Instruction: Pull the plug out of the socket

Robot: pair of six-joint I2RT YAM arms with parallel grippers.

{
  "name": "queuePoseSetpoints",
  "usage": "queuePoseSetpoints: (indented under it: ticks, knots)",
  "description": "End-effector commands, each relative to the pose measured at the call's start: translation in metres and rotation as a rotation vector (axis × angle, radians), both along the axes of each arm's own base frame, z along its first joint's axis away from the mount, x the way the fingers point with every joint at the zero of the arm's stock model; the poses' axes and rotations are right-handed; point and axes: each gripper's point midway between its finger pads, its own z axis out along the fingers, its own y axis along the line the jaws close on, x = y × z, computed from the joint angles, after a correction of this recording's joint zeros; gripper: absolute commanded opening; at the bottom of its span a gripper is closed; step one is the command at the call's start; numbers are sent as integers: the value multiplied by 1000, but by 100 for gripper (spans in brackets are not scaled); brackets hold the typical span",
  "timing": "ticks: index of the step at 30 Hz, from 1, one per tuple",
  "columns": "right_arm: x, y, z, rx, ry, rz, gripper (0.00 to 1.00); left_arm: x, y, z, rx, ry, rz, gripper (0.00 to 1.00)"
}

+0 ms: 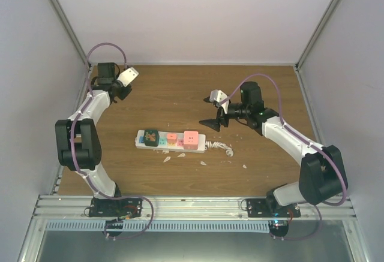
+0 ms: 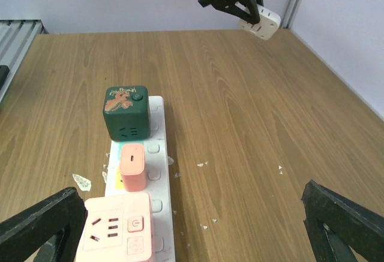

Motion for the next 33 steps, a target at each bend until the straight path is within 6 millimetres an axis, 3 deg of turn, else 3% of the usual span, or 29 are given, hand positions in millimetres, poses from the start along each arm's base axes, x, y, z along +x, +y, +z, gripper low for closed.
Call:
queuePoseSetpoints:
  ticks: [1, 6, 13, 20, 26, 33]
  knots:
    - [2, -3, -3, -17, -20, -4, 99, 24, 48, -2, 260, -96, 117, 0]
    - [1, -3, -10, -29, -14, 3, 99, 32, 76, -27, 434, -91, 165, 0]
    - [2, -2, -17, -35, 4, 3, 99, 42, 102, -54, 528, -96, 231, 0]
    - [4, -1, -21, -32, 20, -1, 99, 41, 109, -83, 554, -61, 241, 2]
    - [4, -1, -22, -35, 18, -1, 99, 35, 101, -104, 509, -2, 202, 20]
    - [4, -2, -24, -39, 18, 0, 99, 26, 94, -115, 459, 46, 177, 41]
